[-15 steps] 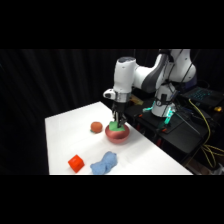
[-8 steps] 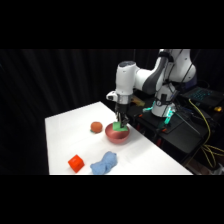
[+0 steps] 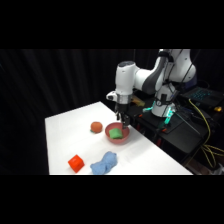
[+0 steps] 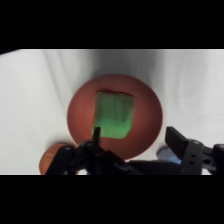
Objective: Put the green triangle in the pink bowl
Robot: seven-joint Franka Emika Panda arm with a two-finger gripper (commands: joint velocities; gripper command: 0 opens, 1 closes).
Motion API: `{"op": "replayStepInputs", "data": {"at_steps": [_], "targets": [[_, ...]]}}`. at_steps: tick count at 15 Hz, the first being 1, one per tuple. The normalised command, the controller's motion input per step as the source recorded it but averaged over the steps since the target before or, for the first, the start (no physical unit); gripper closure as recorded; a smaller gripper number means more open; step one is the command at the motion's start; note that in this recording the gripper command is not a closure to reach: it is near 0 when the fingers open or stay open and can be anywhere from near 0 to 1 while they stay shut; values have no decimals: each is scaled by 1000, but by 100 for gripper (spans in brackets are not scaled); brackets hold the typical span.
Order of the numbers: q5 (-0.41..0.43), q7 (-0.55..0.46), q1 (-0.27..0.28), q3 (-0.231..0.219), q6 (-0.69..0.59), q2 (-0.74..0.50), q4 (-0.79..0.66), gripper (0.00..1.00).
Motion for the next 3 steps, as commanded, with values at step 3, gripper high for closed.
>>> {"op": "replayStepInputs", "data": {"at_steps": [3], "targets": [[91, 12, -14, 7, 78, -108, -34, 0]]}}
